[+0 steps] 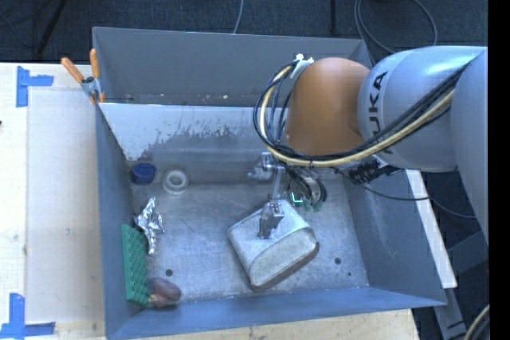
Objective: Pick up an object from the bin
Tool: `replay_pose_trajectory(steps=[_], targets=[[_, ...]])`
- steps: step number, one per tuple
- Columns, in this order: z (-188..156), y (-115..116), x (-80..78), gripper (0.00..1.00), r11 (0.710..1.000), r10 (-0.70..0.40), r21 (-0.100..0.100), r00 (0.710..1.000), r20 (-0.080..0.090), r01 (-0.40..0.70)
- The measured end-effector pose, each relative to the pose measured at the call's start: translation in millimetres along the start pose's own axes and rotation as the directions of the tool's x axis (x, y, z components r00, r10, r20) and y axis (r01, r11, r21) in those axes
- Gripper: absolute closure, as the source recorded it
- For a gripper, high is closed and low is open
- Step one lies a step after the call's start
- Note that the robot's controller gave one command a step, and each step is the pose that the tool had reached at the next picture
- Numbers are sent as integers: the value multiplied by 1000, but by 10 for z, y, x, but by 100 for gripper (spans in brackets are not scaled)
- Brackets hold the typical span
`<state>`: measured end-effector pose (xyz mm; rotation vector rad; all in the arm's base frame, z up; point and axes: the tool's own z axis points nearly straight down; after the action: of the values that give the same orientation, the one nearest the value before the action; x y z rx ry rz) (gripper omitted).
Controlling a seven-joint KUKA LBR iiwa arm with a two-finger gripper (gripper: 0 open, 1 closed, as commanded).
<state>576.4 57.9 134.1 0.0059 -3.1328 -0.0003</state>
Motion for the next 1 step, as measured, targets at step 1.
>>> replay_pose_trajectory(steps=[1], targets=[[331, -331, -25, 0, 994, -105, -6, 994, 16, 106]])
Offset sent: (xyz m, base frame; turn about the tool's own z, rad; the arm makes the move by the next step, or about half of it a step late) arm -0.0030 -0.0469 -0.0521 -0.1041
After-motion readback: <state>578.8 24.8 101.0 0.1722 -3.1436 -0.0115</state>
